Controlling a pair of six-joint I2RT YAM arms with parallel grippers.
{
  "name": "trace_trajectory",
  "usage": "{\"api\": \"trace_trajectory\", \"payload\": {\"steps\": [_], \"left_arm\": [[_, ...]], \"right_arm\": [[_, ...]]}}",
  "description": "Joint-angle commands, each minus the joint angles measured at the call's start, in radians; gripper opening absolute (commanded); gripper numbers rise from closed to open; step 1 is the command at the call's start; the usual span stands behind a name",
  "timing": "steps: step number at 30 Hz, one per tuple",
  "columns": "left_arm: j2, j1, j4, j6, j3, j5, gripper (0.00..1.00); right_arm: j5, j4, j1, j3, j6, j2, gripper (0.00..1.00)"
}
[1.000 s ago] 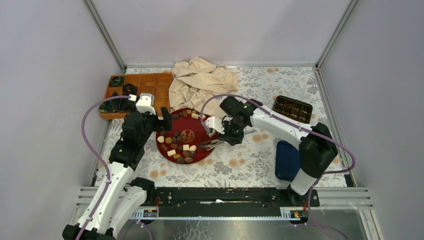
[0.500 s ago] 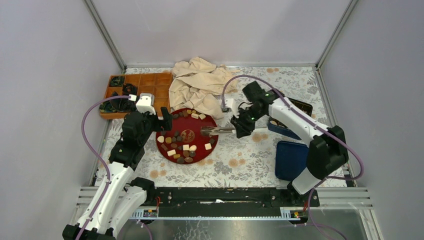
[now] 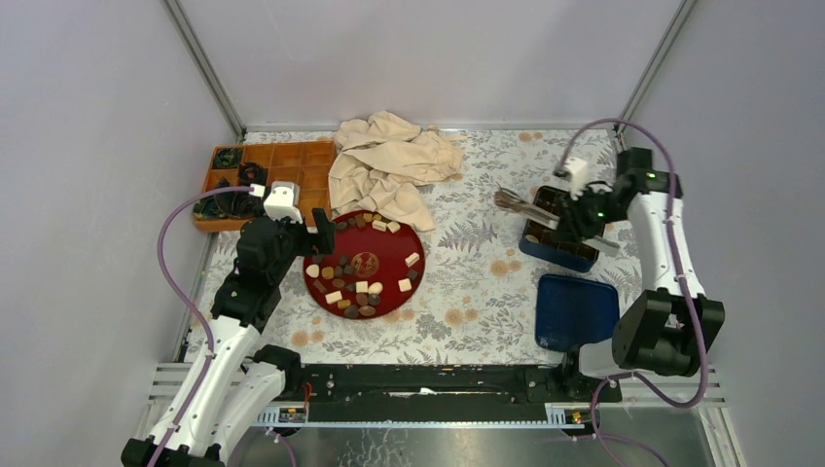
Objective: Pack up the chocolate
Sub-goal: Place the fake chocolate in the packing box.
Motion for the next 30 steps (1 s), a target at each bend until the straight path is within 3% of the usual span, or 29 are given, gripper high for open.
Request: {"api": "trace_trajectory", "payload": {"steps": [1,11,30], "left_arm": [[-0.013,0.008,0.053,0.011,-0.006,0.012,0.98],[-0.012,0.008,0.052,0.011,-0.007,0.018,0.98],[-0.01,0.008,0.053,0.009,-0.006,0.018,0.98]], "right_arm": [[-0.006,-0.143,-0.184,0.034,-0.149,-0.037,0.0],[0.047,-0.141,-0.434,0.051,-0.191,0.028,0.0],[0.094,-0.094,-0.454,-0.014,-0.194,0.069,0.07]]}}
